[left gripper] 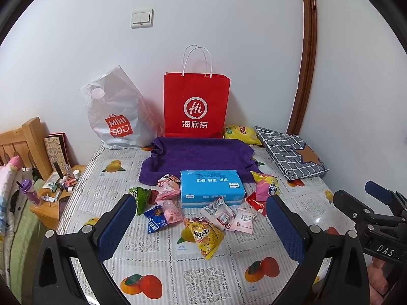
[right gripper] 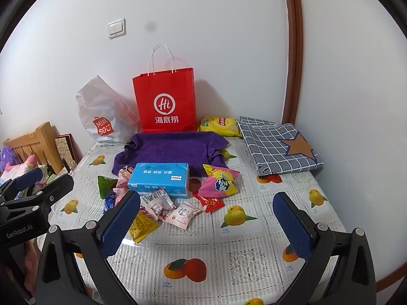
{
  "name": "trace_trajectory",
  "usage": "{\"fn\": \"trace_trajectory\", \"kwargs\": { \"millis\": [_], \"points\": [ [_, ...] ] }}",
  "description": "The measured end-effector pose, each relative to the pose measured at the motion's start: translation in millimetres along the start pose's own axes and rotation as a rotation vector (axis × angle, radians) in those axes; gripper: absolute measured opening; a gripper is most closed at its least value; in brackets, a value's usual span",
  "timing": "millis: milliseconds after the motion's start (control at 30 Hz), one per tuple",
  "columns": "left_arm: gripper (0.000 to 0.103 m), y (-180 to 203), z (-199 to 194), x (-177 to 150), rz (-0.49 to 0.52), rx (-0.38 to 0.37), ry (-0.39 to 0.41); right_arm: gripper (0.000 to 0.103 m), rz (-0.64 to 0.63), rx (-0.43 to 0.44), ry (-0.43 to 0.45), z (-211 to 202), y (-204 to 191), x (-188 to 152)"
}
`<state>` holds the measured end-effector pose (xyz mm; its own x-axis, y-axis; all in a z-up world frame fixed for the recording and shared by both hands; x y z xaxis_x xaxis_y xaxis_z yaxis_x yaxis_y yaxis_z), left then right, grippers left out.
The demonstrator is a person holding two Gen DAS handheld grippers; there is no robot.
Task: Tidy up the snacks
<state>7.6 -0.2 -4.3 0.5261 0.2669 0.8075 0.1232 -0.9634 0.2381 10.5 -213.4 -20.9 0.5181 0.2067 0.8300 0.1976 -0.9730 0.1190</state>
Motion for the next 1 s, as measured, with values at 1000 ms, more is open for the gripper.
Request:
{"fn": "trace_trajectory", "kwargs": {
  "millis": [1000],
  "points": [
    [0.103,-5.3,-0.6,-0.4,-0.012,0.005,-0.007,0.103,-0.012,0.002,0.011,-2.9,-0.3,1.2]
  ]
}}
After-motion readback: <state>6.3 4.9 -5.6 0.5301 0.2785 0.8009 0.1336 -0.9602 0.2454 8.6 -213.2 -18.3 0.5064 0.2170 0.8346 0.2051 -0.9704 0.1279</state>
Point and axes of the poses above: each gripper's, at about its wrist camera, not at the fingertips, and z roughly the way its jaws point, y to its right, x to its top, the point moved 2 cm from there along z, roughly the way its jaws point, and after that the axes turned 12 degrees about -z, right-handed, at the moved point
